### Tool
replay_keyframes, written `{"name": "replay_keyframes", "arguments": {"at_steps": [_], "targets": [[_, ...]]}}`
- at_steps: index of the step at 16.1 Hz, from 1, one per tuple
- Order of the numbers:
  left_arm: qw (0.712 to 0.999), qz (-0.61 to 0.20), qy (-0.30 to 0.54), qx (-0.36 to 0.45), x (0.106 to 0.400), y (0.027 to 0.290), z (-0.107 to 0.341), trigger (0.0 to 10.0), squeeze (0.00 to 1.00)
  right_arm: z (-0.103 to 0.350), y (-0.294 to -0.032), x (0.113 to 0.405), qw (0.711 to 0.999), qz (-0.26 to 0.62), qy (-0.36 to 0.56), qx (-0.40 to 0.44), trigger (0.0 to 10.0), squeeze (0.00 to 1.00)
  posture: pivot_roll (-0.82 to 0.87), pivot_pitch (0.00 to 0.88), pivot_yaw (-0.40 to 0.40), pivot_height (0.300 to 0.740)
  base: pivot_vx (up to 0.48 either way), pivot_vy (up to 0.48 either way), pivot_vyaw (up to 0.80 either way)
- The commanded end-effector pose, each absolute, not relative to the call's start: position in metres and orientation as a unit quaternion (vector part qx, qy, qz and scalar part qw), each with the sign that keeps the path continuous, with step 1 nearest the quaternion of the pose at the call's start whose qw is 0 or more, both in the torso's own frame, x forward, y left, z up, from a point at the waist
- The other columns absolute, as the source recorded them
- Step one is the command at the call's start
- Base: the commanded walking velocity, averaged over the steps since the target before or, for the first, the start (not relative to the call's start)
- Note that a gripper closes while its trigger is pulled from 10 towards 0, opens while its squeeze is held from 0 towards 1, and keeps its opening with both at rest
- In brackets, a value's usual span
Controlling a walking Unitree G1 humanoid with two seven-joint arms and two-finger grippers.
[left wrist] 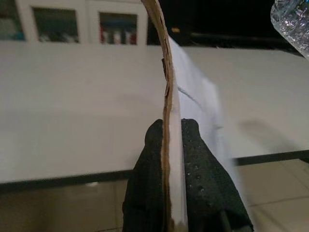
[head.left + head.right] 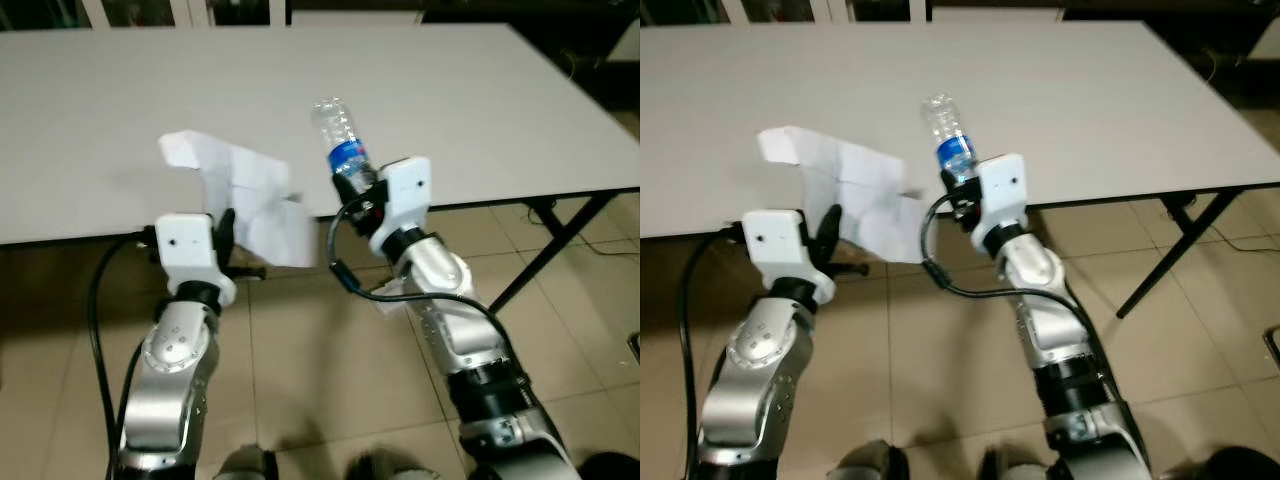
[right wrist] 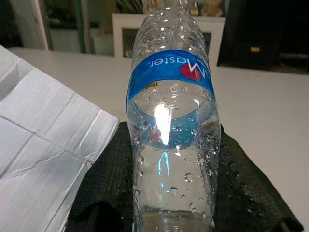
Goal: Picking trash to rubbish bin
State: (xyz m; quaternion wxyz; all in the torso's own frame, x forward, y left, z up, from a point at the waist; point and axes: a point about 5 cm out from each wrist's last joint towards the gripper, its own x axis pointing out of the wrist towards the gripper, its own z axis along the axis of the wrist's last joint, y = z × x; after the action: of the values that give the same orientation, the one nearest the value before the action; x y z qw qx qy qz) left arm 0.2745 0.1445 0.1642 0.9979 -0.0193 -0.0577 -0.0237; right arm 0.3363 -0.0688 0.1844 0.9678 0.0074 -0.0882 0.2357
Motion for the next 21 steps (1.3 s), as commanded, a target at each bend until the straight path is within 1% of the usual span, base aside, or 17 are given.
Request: {"name": "replay_keyframes", "arguments": {"at_steps": [1,6,13,14,18,21], "targets": [[0.998,-0.024,-0.053,-0.027,0.2751,0.1434,0.1626,10.0,0.0,0.1879,-0.0699,0.3371,0.967,0.235,-0.095,-0.003,10.0,0.0,-0.06,0.152,-0.007,0.74,0.0,0.0,0.0],[0.998,-0.024,-0.054,-0.029,0.2813,0.1458,0.163,10.0,0.0,0.1891,-0.0717,0.3388,0.968,0.233,-0.095,-0.006,10.0,0.0,-0.08,0.141,-0.008,0.74,0.0,0.0,0.0],[0.997,-0.02,-0.05,-0.048,0.284,0.1478,0.161,10.0,0.0,0.1853,-0.0729,0.3384,0.969,0.231,-0.084,-0.003,10.0,0.0,-0.08,0.141,-0.008,0.74,0.0,0.0,-0.79],[0.997,-0.021,-0.047,-0.06,0.2844,0.1476,0.1599,10.0,0.0,0.1854,-0.0731,0.3383,0.969,0.232,-0.085,-0.005,10.0,0.0,-0.09,0.143,-0.005,0.74,0.0,0.0,-0.8],[0.995,-0.038,-0.04,-0.081,0.2825,0.147,0.1572,10.0,0.0,0.1857,-0.0738,0.3375,0.969,0.23,-0.085,-0.005,10.0,0.0,-0.09,0.145,-0.005,0.74,0.0,0.0,-0.8],[0.995,-0.036,-0.038,-0.089,0.2831,0.1489,0.1553,10.0,0.0,0.186,-0.0732,0.3368,0.969,0.232,-0.084,-0.006,10.0,0.0,-0.1,0.147,-0.009,0.74,0.0,0.0,-0.8]]}}
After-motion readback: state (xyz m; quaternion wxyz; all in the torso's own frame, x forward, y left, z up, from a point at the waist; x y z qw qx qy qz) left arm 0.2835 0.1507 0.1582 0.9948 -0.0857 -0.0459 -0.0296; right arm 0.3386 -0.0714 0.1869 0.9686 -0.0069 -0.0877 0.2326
